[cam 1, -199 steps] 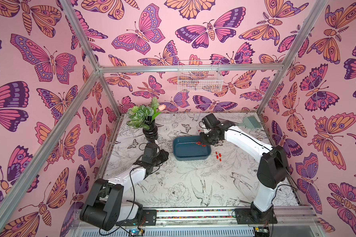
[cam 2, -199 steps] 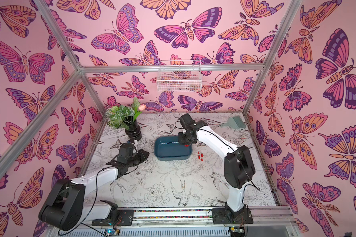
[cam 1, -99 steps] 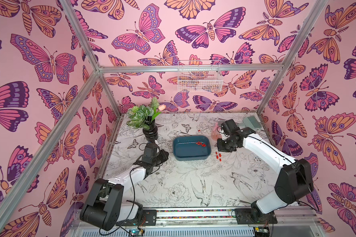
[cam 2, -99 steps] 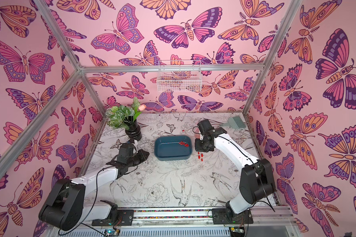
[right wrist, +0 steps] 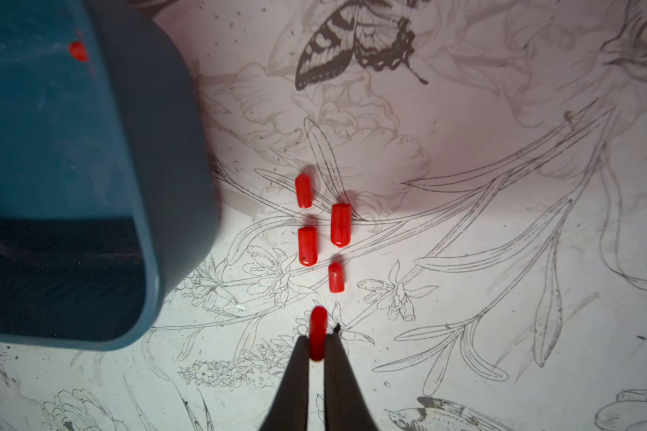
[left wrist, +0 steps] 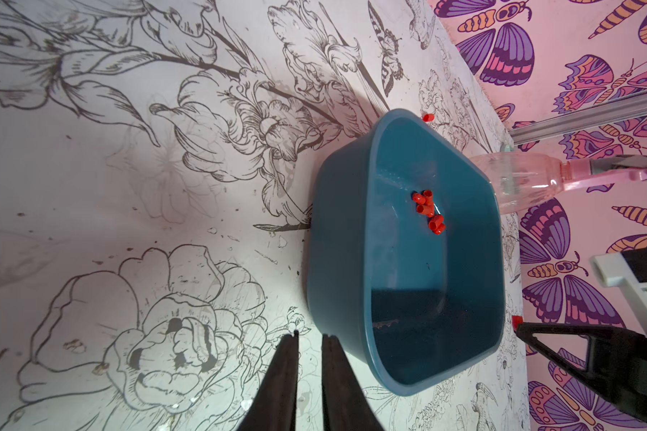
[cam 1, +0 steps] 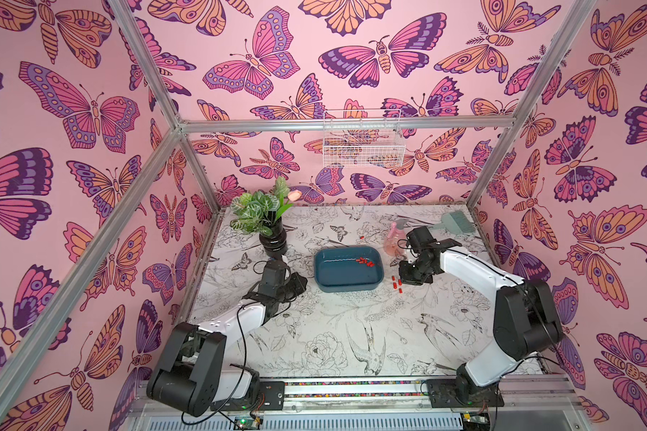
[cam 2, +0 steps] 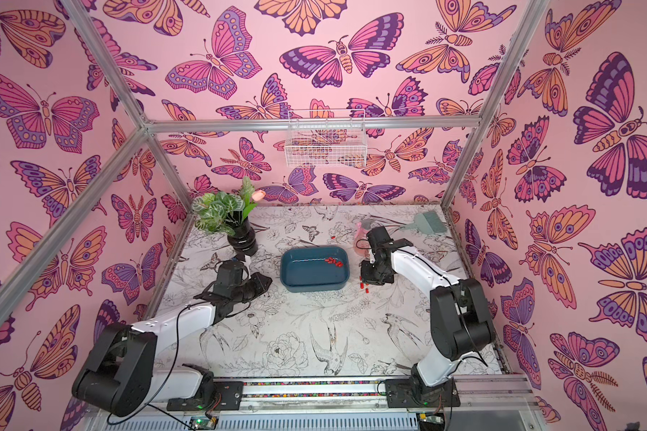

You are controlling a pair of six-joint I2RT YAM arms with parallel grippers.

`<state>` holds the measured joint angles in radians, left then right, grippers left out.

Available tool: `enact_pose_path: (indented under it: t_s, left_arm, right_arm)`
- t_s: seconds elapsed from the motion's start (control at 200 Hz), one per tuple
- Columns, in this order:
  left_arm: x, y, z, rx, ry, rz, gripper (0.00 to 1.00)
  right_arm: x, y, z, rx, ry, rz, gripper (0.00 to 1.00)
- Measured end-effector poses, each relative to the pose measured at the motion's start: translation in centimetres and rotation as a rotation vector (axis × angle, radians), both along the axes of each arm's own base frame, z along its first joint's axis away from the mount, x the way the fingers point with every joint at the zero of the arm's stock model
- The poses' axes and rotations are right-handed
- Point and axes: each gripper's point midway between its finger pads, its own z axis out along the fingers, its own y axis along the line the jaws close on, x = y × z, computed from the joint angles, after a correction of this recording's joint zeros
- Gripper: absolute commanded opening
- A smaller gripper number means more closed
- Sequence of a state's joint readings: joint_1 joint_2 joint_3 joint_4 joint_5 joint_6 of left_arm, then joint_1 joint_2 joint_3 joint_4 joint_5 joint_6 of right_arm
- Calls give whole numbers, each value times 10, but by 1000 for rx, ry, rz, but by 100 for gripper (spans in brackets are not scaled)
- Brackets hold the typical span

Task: Take the screw protection sleeves out of the storage box
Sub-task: Place the screw protection sleeve at the center of the board.

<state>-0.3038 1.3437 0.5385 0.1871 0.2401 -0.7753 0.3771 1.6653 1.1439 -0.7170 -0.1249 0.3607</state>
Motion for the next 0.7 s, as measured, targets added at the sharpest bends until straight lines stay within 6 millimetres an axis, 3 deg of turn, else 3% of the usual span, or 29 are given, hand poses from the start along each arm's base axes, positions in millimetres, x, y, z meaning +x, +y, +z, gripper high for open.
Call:
enact_pose_path:
  t_s: [0.15,0.491,0.701]
  left_arm:
    - [0,1,0,0,1,3,18]
    - [0,1,-1,-2,4,1,18]
    - [0,1,-1,-2,5,1,18]
  right_arm:
    - [-3,-5,-18,-17,35,-1,13]
    - [-2,-19,-30,-28,48,-22,13]
    - [-4,-22,-49,-49,94,-8,14]
